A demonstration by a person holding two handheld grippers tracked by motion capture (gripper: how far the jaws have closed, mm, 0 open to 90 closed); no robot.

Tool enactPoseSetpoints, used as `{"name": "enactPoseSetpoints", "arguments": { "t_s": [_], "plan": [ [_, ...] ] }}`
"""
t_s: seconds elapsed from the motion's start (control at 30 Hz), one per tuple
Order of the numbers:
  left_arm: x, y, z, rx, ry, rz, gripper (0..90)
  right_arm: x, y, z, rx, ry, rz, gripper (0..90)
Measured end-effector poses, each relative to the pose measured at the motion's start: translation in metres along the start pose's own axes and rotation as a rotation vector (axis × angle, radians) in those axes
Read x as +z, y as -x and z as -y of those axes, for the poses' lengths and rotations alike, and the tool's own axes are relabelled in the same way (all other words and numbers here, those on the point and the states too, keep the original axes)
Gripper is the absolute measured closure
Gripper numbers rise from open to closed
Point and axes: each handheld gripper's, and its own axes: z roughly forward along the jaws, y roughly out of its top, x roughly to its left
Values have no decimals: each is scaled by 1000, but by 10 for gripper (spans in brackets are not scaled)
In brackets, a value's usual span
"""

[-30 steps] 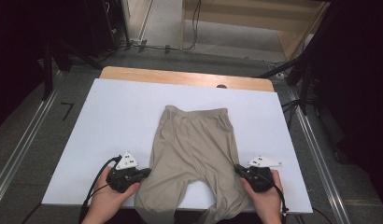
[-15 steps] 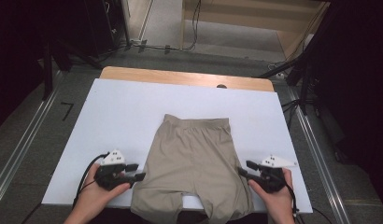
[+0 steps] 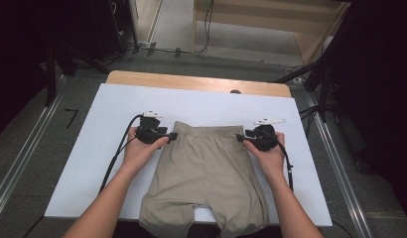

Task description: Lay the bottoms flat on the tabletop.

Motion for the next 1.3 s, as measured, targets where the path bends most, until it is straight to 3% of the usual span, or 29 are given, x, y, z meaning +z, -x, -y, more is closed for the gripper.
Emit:
{"name": "enactPoseSetpoints", "arguments": {
  "t_s": [0.1, 0.2, 0.23, 0.27, 0.33, 0.43, 0.47, 0.5, 0.57, 0.6, 0.67, 0.7, 0.77, 0.9, 1.0, 1.07, 1.1, 1.13, 1.2, 1.23, 1.3],
  "plan": [
    [13, -2, -7, 1, -2, 9, 547, 17, 5, -7, 4, -18, -13, 602],
    [17, 1, -13, 38, -7, 7, 810, 27, 12, -12, 0, -77, -7, 810],
    [16, 1, -17, 55, -6, 17, 884, 29, 15, -15, 9, -86, -20, 837],
    [14, 2, -21, 75, 1, 2, 897, 28, 17, -18, 12, -91, -24, 847],
    [5, 0, -34, 98, 48, -28, 900, 22, 16, -29, -34, -39, -7, 853],
    [-4, -9, -53, 78, 125, -86, 900, 11, 13, -51, -84, 88, 6, 851],
    [0, -15, -56, 73, 117, -80, 900, 11, 12, -56, -85, 100, 38, 841],
    [6, -18, -55, 56, 98, -70, 880, 18, 15, -60, -64, 72, 72, 764],
    [15, -27, -50, -1, 52, -58, 653, 30, 20, -60, 1, -15, 121, 535],
    [14, -30, -46, -19, 60, -47, 624, 34, 23, -58, 35, -45, 140, 517],
    [10, -36, -39, -53, 61, -20, 517, 31, 30, -52, 99, -14, 105, 488],
    [8, -37, -36, -42, 49, -16, 504, 28, 31, -50, 104, 3, 86, 479],
    [4, -37, -28, -2, 32, -23, 505, 23, 33, -46, 82, -1, 67, 483],
    [3, -32, -16, 13, -17, -43, 528, 18, 31, -32, 55, -51, 41, 517],
    [2, -26, -8, 45, -14, -40, 576, 16, 27, -17, 17, -83, 40, 545],
    [3, -21, -4, 52, -17, -2, 697, 18, 26, -9, 7, -99, 65, 595],
    [4, -16, -2, 79, -14, -48, 704, 18, 26, -5, 14, -79, 77, 639],
    [4, -14, -3, 85, -20, -72, 787, 18, 25, -3, 21, -65, 88, 694],
    [4, -13, -4, 54, -29, -68, 895, 19, 23, -3, 23, -60, 85, 824],
    [3, -14, -5, 57, -37, -93, 900, 19, 23, -4, 8, -68, 86, 877],
    [-2, -19, -5, 52, -45, -125, 900, 18, 23, -5, 5, -73, 100, 884]
  ]
}}
